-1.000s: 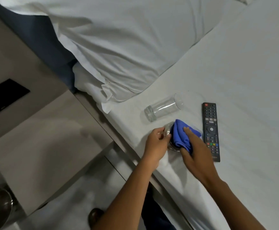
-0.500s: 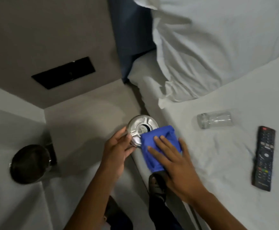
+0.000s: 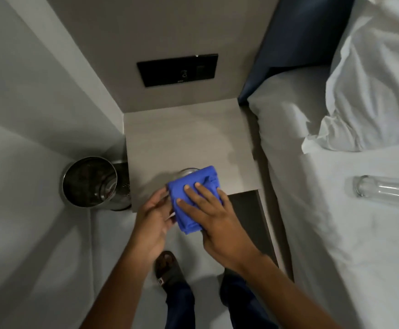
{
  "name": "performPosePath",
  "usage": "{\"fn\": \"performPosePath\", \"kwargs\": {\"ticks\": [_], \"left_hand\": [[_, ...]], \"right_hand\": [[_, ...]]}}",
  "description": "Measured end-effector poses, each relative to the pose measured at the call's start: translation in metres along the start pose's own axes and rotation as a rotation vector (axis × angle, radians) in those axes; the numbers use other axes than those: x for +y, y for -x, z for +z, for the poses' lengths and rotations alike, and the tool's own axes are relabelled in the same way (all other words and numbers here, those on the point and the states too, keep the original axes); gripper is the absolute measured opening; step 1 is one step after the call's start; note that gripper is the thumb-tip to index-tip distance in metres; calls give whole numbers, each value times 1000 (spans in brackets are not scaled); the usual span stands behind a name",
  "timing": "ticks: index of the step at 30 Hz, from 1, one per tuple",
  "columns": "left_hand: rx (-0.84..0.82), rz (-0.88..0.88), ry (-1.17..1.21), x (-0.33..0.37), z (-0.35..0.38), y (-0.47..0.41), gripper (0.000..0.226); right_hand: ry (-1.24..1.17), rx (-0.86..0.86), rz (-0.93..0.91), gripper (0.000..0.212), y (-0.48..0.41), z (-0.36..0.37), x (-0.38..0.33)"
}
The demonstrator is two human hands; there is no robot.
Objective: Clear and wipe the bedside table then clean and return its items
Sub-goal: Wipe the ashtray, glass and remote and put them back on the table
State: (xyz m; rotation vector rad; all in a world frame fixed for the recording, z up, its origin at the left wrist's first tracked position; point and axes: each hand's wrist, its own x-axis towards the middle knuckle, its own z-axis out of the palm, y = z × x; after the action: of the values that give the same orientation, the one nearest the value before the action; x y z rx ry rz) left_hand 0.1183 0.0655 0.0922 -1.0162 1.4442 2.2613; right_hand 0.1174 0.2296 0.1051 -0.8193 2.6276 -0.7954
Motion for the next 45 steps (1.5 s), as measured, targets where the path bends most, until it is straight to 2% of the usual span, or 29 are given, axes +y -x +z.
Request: {"fn": "performPosePath", "kwargs": {"ticks": [4, 7, 10, 14, 19, 22, 26, 31, 35, 37, 40, 42, 45], "left_hand": [[99, 1, 96, 9, -34, -8, 37], [80, -17, 62, 8, -45, -14, 37], [12, -34, 2, 5, -47, -18, 33], [6, -46, -7, 13, -49, -38, 35], [169, 17, 75, 25, -66, -104, 40], [276, 96, 30, 27, -69, -156, 40], [396, 214, -54, 34, -73, -221, 29], [463, 306, -425, 36, -82, -273, 41], [327, 408, -928, 30, -75, -282, 51], [296, 390, -1163, 22, -78, -280, 60], [224, 487, -1555, 9, -78, -261, 64], [126, 495, -1707, 1, -76, -254, 67], [112, 415, -1790, 6, -77, -262, 72]], "right_hand": [[16, -25, -23, 70, -3, 13, 2], [-49, 52, 100, 77, -15, 16, 8], [-38, 51, 170, 74, -41, 18, 1], [68, 26, 77, 74, -75, 38, -16], [170, -9, 15, 90, -100, 72, -3], [49, 42, 162, 82, -105, 74, 17], [-131, 115, 311, 73, -105, 67, 41], [-239, 185, 351, 74, -97, 58, 57], [-333, 307, 403, 79, -91, 50, 62], [-363, 323, 421, 82, -91, 49, 61], [-380, 296, 450, 79, -95, 50, 56], [-392, 283, 462, 77, -98, 49, 53], [-389, 287, 458, 73, -98, 45, 50]]}}
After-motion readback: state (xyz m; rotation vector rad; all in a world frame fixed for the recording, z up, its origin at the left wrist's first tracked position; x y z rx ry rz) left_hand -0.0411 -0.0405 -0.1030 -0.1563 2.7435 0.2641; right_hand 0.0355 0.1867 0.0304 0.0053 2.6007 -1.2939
